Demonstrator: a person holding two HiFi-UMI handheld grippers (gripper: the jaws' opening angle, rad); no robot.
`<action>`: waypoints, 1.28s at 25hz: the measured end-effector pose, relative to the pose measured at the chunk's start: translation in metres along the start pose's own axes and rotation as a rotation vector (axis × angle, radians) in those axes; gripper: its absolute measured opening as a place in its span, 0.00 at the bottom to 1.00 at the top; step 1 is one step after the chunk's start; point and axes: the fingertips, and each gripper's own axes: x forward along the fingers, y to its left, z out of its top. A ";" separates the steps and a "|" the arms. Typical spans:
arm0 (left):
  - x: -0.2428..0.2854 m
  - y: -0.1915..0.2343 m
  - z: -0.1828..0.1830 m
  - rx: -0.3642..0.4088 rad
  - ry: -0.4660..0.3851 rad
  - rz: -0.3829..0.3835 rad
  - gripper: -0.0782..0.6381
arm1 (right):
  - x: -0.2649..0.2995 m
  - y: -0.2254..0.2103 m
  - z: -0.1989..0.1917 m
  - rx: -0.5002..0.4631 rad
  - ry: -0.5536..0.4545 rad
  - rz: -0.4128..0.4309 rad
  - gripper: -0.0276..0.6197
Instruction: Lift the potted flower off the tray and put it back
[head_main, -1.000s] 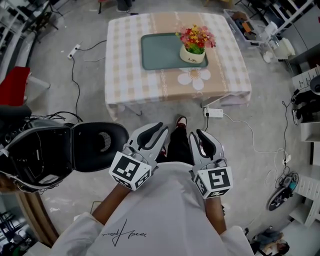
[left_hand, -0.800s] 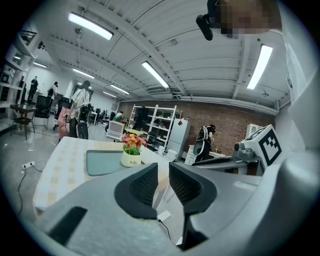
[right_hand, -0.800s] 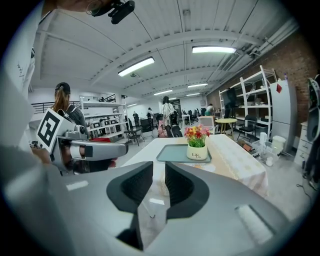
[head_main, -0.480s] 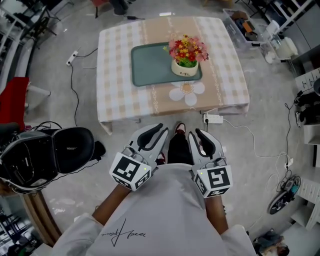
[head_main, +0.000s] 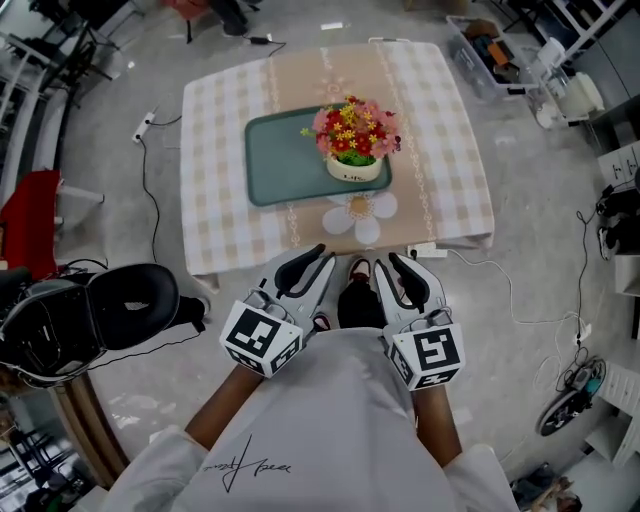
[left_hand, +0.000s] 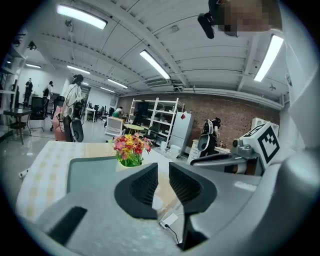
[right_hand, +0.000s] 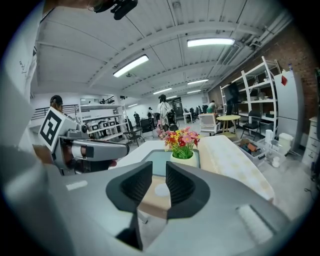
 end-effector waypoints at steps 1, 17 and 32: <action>0.006 0.003 0.002 0.002 0.004 0.006 0.19 | 0.002 -0.007 0.002 0.003 -0.002 0.001 0.19; 0.071 0.038 -0.002 0.010 0.036 0.131 0.21 | 0.046 -0.078 0.008 0.001 0.001 0.075 0.23; 0.084 0.063 -0.027 -0.015 0.087 0.160 0.29 | 0.076 -0.091 -0.009 -0.001 0.052 0.102 0.33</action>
